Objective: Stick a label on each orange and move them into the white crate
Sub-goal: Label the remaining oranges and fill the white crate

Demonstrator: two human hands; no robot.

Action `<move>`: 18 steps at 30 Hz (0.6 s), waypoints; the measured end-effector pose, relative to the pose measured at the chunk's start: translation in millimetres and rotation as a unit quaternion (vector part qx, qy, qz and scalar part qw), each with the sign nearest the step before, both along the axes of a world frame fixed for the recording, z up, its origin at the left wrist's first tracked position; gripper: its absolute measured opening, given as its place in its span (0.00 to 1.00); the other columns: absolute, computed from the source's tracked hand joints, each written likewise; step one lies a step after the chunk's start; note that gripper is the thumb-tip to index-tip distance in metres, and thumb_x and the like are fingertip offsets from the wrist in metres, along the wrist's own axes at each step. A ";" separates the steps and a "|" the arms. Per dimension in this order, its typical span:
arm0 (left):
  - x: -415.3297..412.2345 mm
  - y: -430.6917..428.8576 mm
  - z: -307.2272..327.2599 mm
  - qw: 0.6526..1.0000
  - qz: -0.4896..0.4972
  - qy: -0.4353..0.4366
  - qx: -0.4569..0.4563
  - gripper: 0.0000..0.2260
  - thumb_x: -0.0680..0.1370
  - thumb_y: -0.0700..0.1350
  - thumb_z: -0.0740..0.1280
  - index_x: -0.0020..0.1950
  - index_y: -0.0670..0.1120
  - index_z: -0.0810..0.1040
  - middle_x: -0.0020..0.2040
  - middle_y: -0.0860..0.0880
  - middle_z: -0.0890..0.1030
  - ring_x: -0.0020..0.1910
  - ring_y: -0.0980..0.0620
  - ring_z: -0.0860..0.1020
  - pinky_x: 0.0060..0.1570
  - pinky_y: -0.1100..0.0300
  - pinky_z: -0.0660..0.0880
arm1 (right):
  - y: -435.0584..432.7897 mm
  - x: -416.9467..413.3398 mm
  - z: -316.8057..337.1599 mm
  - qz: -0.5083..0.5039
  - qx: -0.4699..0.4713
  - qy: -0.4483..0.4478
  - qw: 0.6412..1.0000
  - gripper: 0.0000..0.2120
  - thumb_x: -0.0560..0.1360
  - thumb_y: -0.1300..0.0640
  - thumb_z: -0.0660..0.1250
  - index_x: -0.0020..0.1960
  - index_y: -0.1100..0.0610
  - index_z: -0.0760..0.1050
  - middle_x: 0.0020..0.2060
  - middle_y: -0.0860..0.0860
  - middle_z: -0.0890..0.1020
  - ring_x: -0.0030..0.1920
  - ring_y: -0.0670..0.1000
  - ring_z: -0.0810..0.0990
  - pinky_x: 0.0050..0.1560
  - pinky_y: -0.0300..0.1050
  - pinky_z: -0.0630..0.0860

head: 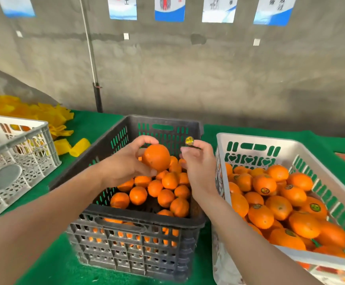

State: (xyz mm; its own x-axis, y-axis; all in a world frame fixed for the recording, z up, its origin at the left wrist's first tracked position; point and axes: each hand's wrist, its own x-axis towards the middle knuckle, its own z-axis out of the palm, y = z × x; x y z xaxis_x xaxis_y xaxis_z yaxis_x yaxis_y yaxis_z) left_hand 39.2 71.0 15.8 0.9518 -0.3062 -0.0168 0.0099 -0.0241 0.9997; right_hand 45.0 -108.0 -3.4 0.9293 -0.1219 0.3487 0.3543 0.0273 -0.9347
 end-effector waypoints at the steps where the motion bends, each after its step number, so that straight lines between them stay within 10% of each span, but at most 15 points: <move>1: -9.7 -7.7 0.9 0.999 0.015 -0.018 -0.021 0.31 0.66 0.21 0.68 0.57 0.52 0.72 0.49 0.44 0.80 0.44 0.45 0.81 0.38 0.55 0.79 | -5.2 -6.4 3.3 0.050 0.031 0.025 0.998 0.16 0.74 0.63 0.68 0.59 0.54 0.69 0.47 0.49 0.79 0.46 0.43 0.80 0.52 0.48 0.79; 6: -45.8 -56.0 -4.6 0.990 0.070 -0.121 -0.016 0.38 0.64 0.21 0.71 0.64 0.53 0.68 0.60 0.45 0.76 0.50 0.49 0.81 0.42 0.59 0.79 | -32.7 -46.9 8.7 0.112 -0.044 0.002 0.993 0.31 0.69 0.61 0.75 0.64 0.45 0.62 0.54 0.51 0.78 0.53 0.46 0.79 0.52 0.44 0.79; 10: -65.0 -94.3 -2.8 0.957 -0.035 0.075 -0.278 0.34 0.66 0.36 0.73 0.70 0.47 0.67 0.59 0.39 0.77 0.51 0.41 0.81 0.46 0.48 0.79 | -65.2 -72.2 11.9 0.088 -0.073 -0.063 0.991 0.31 0.68 0.63 0.75 0.60 0.41 0.62 0.54 0.50 0.78 0.54 0.45 0.78 0.51 0.40 0.78; 13: -75.2 -120.5 1.0 0.925 0.024 0.166 -0.340 0.22 0.70 0.50 0.68 0.64 0.48 0.74 0.61 0.40 0.77 0.49 0.42 0.83 0.42 0.49 0.81 | -92.6 -88.3 13.9 0.106 -0.076 -0.064 0.989 0.23 0.71 0.65 0.72 0.57 0.45 0.67 0.53 0.48 0.80 0.53 0.43 0.79 0.50 0.37 0.77; 18: -89.9 -149.5 -6.7 0.928 0.043 0.125 -0.349 0.20 0.67 0.45 0.67 0.59 0.51 0.77 0.58 0.42 0.78 0.49 0.42 0.81 0.41 0.50 0.80 | -130.3 -106.3 14.2 0.097 -0.091 -0.019 0.991 0.05 0.76 0.61 0.66 0.43 0.55 0.78 0.50 0.44 0.82 0.54 0.42 0.79 0.58 0.47 0.76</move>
State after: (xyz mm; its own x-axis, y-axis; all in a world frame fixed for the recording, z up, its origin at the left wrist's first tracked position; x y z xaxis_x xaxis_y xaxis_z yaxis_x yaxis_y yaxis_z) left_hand -50.6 -78.6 9.2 0.9662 -0.2490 -0.0666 0.2159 0.6405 0.7369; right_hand -61.4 -238.3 10.8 0.9144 0.1267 0.3845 0.3948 -0.0688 -0.9162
